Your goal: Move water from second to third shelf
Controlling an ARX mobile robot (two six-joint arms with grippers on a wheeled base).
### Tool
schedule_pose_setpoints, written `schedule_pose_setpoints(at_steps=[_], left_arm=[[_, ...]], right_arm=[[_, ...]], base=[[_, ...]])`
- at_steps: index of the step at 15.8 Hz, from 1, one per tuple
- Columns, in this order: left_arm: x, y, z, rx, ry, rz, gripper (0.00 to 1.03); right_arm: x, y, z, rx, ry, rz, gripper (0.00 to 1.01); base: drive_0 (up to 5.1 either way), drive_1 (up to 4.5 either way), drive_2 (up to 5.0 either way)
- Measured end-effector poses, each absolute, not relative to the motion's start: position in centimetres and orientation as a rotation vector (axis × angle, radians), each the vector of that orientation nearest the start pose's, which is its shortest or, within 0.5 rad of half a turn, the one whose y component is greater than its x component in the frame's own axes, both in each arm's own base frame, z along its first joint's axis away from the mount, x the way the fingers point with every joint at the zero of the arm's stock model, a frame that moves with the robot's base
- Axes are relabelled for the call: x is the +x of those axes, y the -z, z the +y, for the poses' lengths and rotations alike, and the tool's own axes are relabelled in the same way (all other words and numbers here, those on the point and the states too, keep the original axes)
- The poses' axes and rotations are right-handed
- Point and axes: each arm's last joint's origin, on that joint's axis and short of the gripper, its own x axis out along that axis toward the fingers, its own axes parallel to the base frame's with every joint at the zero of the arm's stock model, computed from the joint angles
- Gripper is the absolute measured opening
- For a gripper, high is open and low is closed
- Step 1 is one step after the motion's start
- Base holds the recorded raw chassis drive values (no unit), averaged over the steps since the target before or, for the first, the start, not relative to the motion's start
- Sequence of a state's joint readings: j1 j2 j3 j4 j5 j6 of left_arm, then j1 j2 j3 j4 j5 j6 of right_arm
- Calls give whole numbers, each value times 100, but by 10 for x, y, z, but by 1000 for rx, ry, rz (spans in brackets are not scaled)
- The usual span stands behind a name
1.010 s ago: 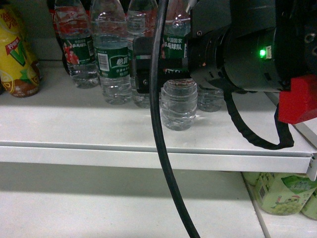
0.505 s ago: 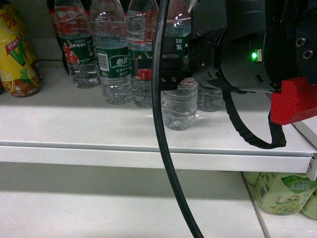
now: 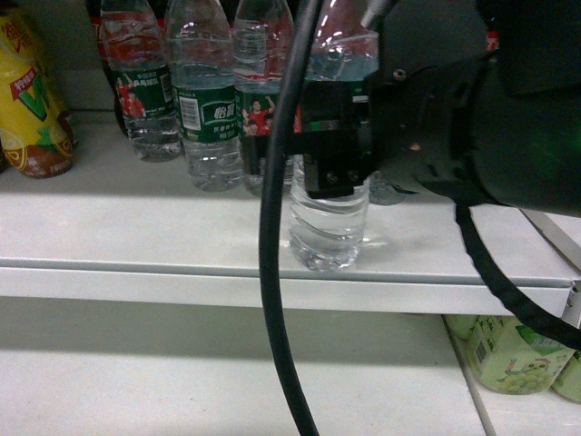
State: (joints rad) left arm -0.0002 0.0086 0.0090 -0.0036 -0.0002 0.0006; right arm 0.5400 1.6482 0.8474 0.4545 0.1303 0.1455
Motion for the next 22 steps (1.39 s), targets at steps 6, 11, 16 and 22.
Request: schedule_pose_setpoints(at_steps=[6,11,16,22], left_arm=[[98,-166,0,1,0,3,98],[98,-166,0,1,0,3,98],[98,-166,0,1,0,3,98],[98,-166,0,1,0,3,98]], right_arm=[[256,-205,110,7,-300,353,36],[211,-220,61,29,-241,332,36],[165,-238,35,72,-177,288,36],[138,-246,21,104,-140,266,36]], base=[[0,0,0],[0,0,0],[0,0,0],[0,0,0]])
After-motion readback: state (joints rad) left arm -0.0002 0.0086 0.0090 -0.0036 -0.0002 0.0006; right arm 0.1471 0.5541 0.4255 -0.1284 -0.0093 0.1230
